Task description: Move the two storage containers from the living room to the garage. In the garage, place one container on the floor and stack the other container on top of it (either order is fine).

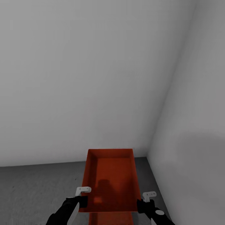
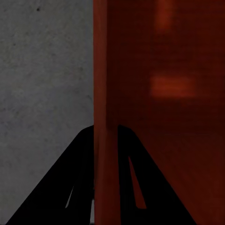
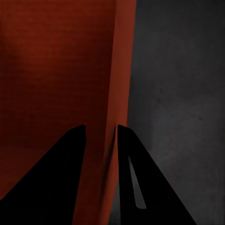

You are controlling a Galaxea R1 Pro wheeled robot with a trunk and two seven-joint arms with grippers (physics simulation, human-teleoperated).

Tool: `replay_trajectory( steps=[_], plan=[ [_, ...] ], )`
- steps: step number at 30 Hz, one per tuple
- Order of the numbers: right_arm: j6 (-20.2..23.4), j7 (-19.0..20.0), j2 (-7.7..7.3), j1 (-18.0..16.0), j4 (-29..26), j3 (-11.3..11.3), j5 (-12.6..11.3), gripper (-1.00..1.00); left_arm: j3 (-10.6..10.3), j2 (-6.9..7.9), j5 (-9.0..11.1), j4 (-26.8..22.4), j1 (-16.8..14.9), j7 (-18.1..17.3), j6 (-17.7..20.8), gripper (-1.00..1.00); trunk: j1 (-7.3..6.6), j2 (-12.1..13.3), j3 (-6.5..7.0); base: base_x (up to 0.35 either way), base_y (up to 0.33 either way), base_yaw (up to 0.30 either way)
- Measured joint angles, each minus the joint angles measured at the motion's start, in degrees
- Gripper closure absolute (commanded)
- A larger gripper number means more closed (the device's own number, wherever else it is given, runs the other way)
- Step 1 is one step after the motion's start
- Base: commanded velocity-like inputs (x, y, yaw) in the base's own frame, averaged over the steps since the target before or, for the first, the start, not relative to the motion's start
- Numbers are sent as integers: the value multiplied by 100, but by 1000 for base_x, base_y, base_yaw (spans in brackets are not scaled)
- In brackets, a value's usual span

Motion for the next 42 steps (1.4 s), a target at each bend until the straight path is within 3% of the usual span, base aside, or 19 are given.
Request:
replay_trajectory(
  steps=[42],
  plan=[
    [0,6,0,-1,0,-14,10,100,-7,0,5,-1,-1,3,1,100,0,-1,-349,0,-5,31]
  ],
)
